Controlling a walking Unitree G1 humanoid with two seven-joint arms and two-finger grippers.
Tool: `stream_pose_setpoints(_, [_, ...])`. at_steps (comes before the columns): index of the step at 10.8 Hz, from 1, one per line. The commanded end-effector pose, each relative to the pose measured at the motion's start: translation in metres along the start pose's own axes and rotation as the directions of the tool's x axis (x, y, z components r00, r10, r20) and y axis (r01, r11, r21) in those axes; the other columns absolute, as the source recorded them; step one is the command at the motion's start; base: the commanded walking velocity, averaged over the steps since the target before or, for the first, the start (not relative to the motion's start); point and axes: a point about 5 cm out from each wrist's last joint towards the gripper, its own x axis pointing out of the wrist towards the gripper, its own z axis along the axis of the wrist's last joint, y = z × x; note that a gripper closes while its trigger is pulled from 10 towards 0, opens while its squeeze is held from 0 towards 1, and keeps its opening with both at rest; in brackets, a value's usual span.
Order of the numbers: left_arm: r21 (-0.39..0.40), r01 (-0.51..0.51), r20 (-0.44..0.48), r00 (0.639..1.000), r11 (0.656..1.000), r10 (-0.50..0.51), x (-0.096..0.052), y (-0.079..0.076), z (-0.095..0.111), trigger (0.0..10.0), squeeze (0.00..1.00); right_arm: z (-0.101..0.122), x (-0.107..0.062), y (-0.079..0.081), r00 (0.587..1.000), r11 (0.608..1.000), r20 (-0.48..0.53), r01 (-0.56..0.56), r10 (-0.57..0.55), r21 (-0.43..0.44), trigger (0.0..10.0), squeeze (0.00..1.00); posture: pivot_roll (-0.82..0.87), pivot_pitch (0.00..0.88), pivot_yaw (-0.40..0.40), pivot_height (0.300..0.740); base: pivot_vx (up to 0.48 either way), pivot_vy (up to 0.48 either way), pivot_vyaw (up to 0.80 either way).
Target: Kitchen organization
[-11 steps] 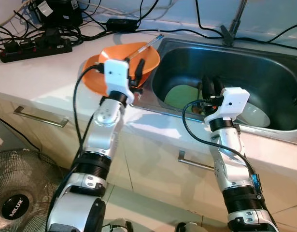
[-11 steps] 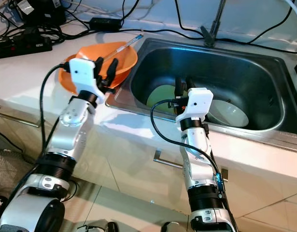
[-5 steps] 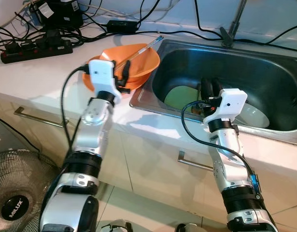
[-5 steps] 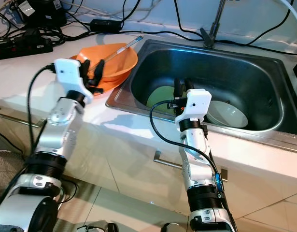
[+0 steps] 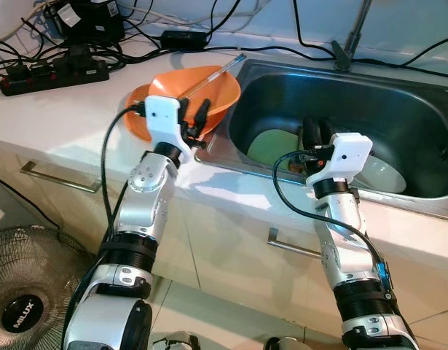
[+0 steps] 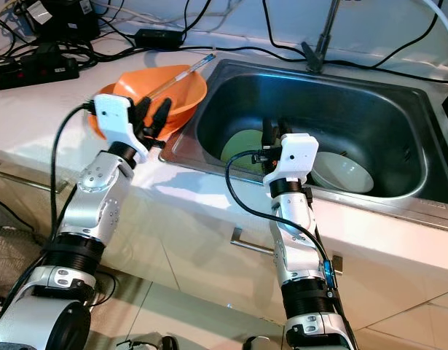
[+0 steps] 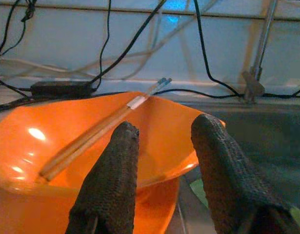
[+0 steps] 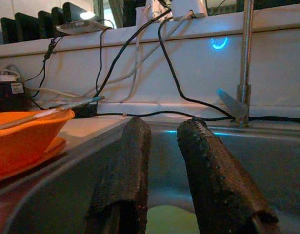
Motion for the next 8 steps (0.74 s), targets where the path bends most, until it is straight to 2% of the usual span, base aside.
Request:
stream_pose_setpoints(1, [-0.008, -0.005, -0.012, 1.0, 1.0, 0.005, 0.0, 0.001, -0.001, 10.0, 0.0, -0.006, -0.002, -0.001, 0.999, 1.0, -0.031, 0.006, -0.006, 0.002, 10.0, 0.0, 0.05, 0.071, 0.039, 0.74, 0.0, 0.0, 0.0])
stream_pose_setpoints(3, [-0.021, -0.05, -0.035, 0.998, 0.999, 0.049, 0.0, 0.008, -0.006, 10.0, 0.0, -0.007, -0.002, 0.0, 0.999, 1.0, -0.033, 0.004, -0.004, 0.003, 10.0, 0.0, 0.04, 0.071, 0.038, 0.74, 0.0, 0.0, 0.0])
stream_pose_setpoints(8, [-0.015, -0.117, -0.018, 0.993, 0.993, 0.117, -0.001, 0.025, 0.002, 10.0, 0.0, -0.007, -0.001, 0.0, 0.999, 1.0, -0.033, 0.013, -0.013, 0.005, 10.0, 0.0, 0.05, 0.07, 0.039, 0.74, 0.0, 0.0, 0.0])
